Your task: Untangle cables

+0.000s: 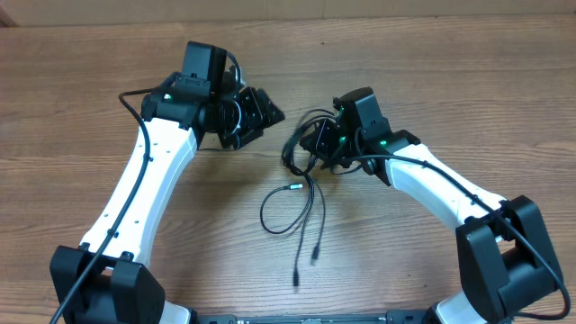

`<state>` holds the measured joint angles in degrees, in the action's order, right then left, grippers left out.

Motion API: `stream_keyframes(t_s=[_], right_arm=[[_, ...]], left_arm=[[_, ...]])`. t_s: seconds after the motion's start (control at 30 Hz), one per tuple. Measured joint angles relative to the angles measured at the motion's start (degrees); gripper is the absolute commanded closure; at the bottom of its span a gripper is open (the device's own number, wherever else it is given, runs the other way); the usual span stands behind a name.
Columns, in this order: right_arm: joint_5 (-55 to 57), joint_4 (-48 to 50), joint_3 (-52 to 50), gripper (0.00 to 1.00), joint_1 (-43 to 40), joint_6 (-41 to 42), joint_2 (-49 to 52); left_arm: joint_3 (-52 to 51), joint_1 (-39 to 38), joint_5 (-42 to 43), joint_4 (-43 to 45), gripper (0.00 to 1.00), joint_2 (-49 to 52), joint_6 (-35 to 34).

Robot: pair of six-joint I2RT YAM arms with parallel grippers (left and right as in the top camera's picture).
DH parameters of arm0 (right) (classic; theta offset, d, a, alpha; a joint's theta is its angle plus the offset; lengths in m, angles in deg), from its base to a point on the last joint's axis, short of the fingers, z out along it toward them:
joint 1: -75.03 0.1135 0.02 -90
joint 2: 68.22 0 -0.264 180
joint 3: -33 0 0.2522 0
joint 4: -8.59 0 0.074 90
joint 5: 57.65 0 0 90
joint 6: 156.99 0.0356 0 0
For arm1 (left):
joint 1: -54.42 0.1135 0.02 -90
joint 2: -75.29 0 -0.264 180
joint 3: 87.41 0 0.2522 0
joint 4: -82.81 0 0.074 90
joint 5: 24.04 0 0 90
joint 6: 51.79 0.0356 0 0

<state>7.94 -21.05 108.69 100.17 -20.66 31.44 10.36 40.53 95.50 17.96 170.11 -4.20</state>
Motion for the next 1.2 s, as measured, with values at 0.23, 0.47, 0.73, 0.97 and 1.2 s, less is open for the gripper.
stream_keyframes(t_s=[0.23, 0.47, 0.73, 0.97, 1.2], right_arm=[[0.0, 1.3, 0.0, 0.96, 0.0, -4.2, 0.0], [0.0, 1.3, 0.0, 0.96, 0.0, -5.0, 0.0], [0.0, 1.3, 0.0, 0.96, 0.0, -5.2, 0.0], [0.0, 1.3, 0.0, 0.96, 0.0, -5.3, 0.0], [0.0, 1.3, 0.0, 0.96, 0.0, -5.5, 0.0]], left_arm=[[0.0, -0.9, -4.5, -6.4, 0.58, 0.3, -1.3], [-4.6, -1.8, -3.6, -7.8, 0.54, 5.0, -15.3], [-7.0, -1.9, 5.6, 0.5, 0.68, 15.9, -25.2], [-7.0, -2.2, 9.8, 5.8, 0.67, 21.2, -27.2], [-7.1, -3.7, 9.9, 12.7, 0.69, 21.4, -27.8]])
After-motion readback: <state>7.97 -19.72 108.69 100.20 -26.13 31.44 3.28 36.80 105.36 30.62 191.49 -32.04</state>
